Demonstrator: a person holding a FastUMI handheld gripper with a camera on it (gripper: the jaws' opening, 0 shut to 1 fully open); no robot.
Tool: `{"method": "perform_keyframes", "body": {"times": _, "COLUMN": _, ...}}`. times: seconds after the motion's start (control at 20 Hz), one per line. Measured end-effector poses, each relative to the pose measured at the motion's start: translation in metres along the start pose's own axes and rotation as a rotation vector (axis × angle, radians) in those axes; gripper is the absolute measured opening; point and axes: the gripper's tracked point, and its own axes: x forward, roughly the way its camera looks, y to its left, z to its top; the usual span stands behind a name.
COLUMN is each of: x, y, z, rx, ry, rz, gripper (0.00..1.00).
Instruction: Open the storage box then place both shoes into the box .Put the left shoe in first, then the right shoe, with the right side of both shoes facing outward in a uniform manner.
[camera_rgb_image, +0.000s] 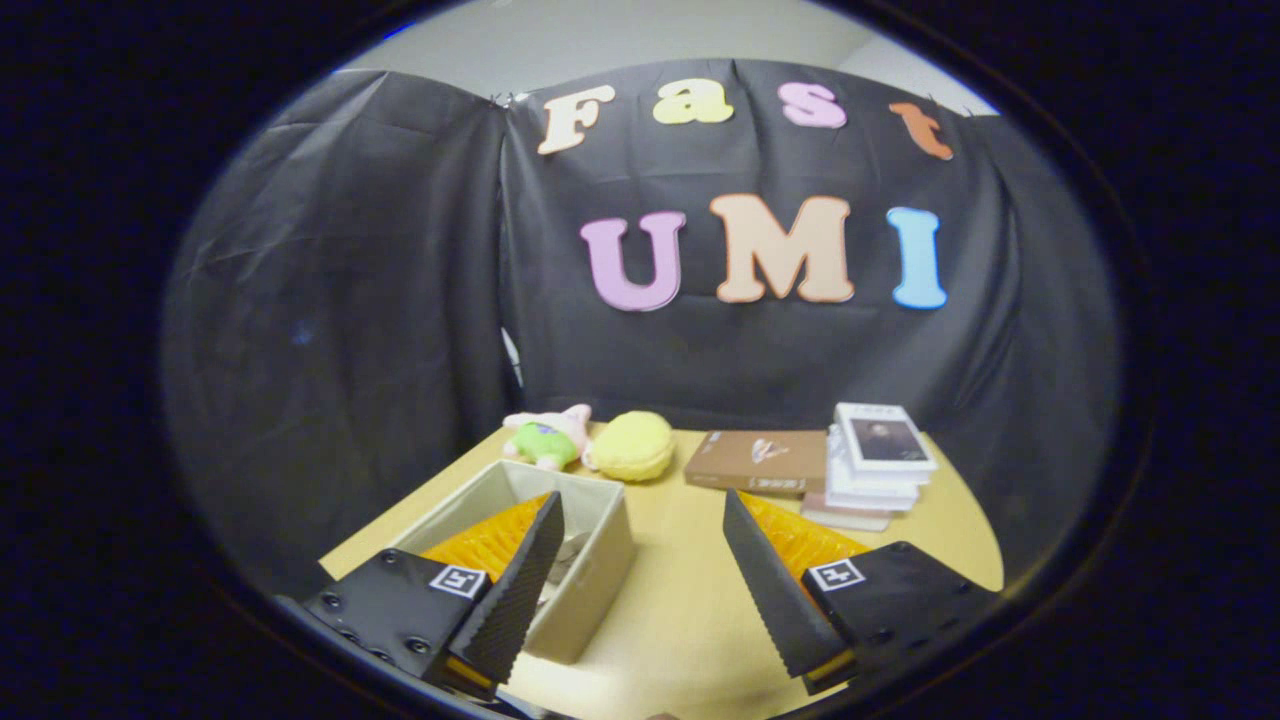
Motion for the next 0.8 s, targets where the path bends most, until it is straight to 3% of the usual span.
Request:
{"method": "perform_keyframes", "body": {"times": 0.4, "x": -0.038, "y": -0.087, "z": 0.013, "rx": 0.019, "ry": -0.128, "rz": -0.138, "gripper": 1.0}}
{"method": "perform_keyframes", "body": {"times": 0.8, "x": -0.061, "y": -0.147, "z": 0.006, "rx": 0.059, "ry": -0.155, "rz": -0.22, "gripper": 1.0}}
